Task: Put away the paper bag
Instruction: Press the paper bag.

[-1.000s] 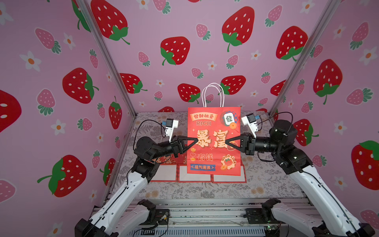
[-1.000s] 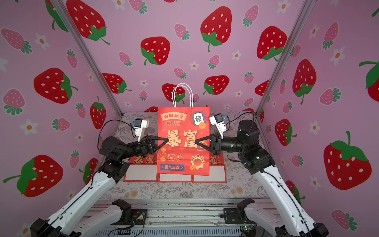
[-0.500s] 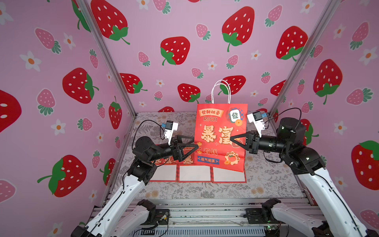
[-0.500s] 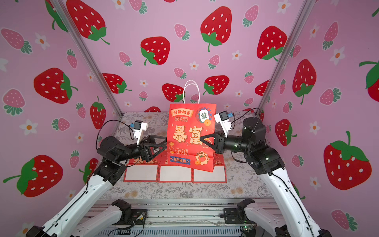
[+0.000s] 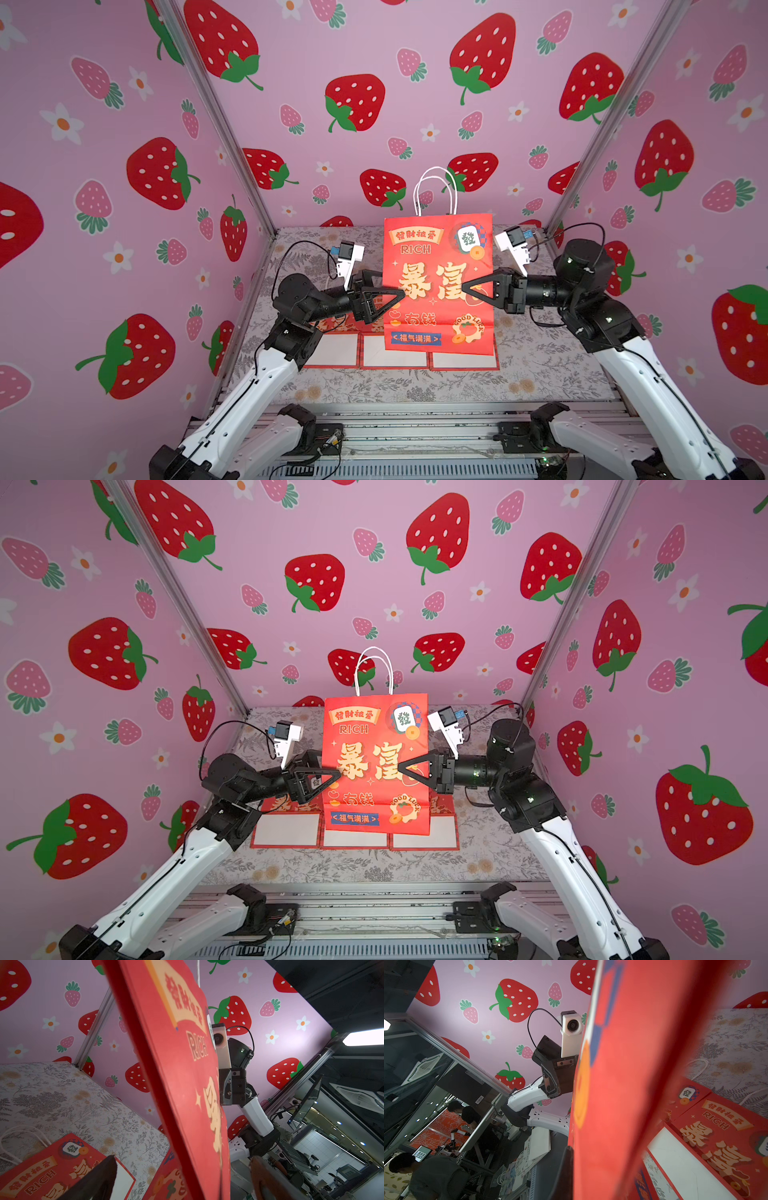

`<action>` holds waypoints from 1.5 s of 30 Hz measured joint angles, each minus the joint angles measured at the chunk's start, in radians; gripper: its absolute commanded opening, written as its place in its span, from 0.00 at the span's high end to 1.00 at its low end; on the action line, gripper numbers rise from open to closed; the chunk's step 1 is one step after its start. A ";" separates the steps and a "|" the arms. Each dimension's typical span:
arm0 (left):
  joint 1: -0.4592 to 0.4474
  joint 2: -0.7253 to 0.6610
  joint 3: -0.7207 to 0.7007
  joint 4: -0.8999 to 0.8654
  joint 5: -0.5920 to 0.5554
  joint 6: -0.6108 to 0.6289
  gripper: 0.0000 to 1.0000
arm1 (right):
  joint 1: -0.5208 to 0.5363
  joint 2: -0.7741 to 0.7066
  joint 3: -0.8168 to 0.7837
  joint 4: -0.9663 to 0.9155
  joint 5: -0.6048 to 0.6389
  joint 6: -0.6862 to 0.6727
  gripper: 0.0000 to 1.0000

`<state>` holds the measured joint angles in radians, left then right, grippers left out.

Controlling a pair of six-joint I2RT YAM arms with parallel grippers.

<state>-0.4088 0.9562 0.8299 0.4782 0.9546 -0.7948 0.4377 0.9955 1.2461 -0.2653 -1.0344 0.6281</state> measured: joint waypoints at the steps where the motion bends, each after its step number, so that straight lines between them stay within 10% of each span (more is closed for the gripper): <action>1: -0.006 0.000 0.000 0.006 0.002 -0.001 0.08 | 0.000 0.000 -0.001 0.012 -0.001 0.008 1.00; 16: -0.050 0.000 0.002 0.045 0.050 0.013 1.00 | 0.000 0.000 -0.004 0.090 0.004 0.060 1.00; 21: -0.053 -0.008 0.002 0.045 0.056 0.014 1.00 | 0.000 0.000 -0.005 0.074 0.006 0.051 0.95; 27: -0.053 -0.017 0.002 0.031 0.048 0.015 1.00 | 0.000 -0.006 -0.002 -0.038 0.029 -0.027 0.43; 31: -0.053 -0.018 0.002 0.026 0.031 0.016 1.00 | 0.000 -0.040 -0.006 -0.087 0.034 -0.053 0.30; 45: -0.053 -0.015 0.002 0.029 0.034 0.012 1.00 | 0.001 -0.035 -0.037 -0.114 0.029 -0.069 0.78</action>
<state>-0.4622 0.9413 0.8322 0.5072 0.9882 -0.7826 0.4389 0.9600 1.2095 -0.3794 -1.0058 0.5594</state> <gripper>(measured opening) 0.047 0.310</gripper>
